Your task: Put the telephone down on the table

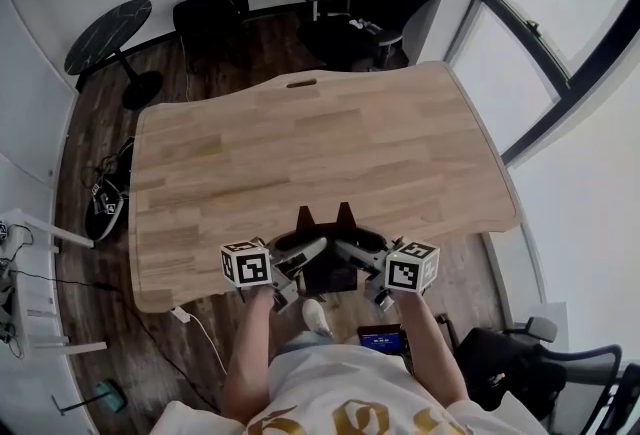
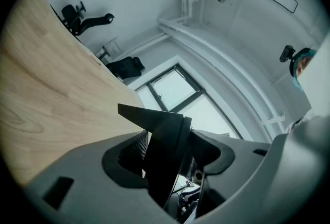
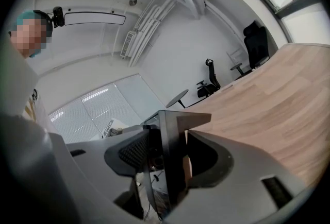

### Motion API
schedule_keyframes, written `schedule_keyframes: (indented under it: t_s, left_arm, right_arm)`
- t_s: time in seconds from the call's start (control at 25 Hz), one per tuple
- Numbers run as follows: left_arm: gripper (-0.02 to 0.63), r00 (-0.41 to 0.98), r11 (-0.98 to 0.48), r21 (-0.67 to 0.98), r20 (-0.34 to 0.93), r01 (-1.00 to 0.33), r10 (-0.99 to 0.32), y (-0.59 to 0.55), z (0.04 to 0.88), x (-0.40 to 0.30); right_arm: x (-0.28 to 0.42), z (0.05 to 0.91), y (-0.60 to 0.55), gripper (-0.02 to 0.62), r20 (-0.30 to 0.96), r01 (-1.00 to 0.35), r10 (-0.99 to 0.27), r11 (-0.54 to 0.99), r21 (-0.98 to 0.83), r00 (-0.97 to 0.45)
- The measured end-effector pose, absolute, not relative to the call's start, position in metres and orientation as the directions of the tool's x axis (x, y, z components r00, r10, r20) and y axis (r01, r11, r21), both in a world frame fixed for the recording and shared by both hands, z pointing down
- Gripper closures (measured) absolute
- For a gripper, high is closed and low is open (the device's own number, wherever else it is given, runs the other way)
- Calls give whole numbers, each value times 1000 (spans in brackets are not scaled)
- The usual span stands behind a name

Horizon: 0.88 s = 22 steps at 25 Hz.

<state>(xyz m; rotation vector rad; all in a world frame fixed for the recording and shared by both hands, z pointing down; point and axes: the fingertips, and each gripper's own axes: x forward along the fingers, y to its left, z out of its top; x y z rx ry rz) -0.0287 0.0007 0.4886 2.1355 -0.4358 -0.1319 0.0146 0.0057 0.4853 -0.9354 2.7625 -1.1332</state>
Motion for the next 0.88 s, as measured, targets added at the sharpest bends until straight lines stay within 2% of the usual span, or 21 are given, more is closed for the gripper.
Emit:
schedule_keyframes:
  t_s: [0.88]
  left_arm:
    - [368, 921, -524, 805, 70, -279, -383, -75, 479, -47]
  right_arm:
    - [-4, 477, -71, 387, 171, -500, -524, 588, -635, -834]
